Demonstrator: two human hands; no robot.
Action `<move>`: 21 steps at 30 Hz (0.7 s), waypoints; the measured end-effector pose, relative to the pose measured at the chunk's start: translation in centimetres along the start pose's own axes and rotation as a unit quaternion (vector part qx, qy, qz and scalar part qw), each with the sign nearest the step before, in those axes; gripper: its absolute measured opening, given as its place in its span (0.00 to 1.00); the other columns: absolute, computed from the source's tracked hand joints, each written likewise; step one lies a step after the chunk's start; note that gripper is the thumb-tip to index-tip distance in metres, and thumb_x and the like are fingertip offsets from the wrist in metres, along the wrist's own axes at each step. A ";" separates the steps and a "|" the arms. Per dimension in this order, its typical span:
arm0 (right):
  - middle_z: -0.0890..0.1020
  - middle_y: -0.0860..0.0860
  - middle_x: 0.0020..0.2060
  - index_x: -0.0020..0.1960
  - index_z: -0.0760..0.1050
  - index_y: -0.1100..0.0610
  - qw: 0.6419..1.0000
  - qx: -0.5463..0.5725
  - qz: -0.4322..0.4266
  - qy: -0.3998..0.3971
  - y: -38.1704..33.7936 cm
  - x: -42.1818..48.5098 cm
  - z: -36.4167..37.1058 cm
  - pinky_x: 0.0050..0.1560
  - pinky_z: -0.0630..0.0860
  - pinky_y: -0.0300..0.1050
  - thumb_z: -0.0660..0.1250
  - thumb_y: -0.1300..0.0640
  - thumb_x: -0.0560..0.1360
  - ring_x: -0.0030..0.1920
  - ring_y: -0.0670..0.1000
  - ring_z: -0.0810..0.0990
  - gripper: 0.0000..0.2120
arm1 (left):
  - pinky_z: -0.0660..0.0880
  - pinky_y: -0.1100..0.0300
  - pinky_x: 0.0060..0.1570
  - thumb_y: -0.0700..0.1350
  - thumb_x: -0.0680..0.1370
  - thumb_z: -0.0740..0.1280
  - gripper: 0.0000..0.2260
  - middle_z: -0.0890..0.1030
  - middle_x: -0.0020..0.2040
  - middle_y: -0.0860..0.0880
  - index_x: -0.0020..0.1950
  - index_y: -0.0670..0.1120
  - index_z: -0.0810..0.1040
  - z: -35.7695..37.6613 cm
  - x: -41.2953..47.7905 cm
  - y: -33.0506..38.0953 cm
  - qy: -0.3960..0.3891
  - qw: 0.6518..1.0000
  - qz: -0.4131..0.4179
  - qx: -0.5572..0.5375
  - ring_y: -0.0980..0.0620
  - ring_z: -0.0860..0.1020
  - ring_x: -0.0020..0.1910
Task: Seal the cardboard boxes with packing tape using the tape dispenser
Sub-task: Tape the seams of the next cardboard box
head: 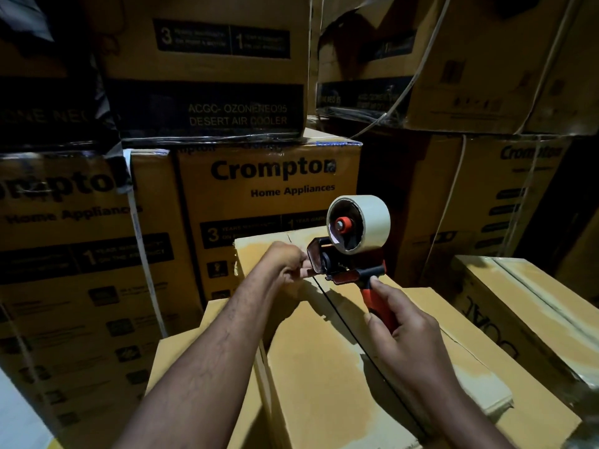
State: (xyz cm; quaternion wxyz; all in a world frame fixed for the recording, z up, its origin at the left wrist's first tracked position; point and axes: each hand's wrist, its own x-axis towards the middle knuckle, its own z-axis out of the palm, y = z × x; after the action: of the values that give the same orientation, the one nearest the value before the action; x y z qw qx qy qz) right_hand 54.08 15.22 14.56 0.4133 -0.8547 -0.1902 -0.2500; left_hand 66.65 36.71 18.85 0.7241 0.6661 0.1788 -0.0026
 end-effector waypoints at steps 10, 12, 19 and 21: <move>0.75 0.41 0.64 0.74 0.66 0.45 0.998 -0.045 0.016 -0.050 0.9 8.4 5.1 0.57 0.75 0.40 0.68 0.54 0.78 0.61 0.45 0.74 0.26 | 0.81 0.55 0.33 0.33 0.84 0.53 0.12 0.80 0.41 0.43 0.53 0.38 0.76 -2.3 8.8 4.8 0.044 0.995 0.079 0.050 0.47 0.80 0.34; 0.76 0.43 0.64 0.73 0.66 0.45 0.997 -0.046 0.027 -0.058 1.7 9.9 6.6 0.57 0.73 0.38 0.67 0.54 0.78 0.62 0.47 0.75 0.25 | 0.77 0.59 0.25 0.35 0.84 0.58 0.10 0.81 0.43 0.43 0.50 0.40 0.78 -2.9 11.4 4.7 0.068 0.987 0.100 0.107 0.49 0.78 0.34; 0.77 0.42 0.62 0.74 0.65 0.43 0.994 -0.060 0.057 -0.075 3.6 12.5 10.3 0.55 0.73 0.36 0.66 0.54 0.79 0.62 0.46 0.76 0.25 | 0.81 0.50 0.43 0.48 0.83 0.62 0.09 0.82 0.44 0.51 0.45 0.53 0.78 -4.4 18.9 2.0 0.123 0.912 0.181 0.346 0.49 0.80 0.43; 0.78 0.44 0.61 0.74 0.65 0.43 0.993 -0.059 0.070 -0.077 4.2 12.3 10.8 0.52 0.73 0.37 0.66 0.54 0.78 0.60 0.47 0.77 0.25 | 0.79 0.49 0.44 0.48 0.83 0.60 0.08 0.81 0.44 0.52 0.46 0.54 0.76 -4.5 19.8 1.4 0.136 0.872 0.198 0.427 0.48 0.79 0.43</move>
State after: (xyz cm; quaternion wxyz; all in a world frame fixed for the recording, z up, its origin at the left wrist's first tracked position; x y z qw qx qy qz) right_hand 69.11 22.88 13.44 0.3628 -0.9055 -0.1456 -0.1649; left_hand 84.35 45.80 14.83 0.3232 0.9255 0.1219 0.1553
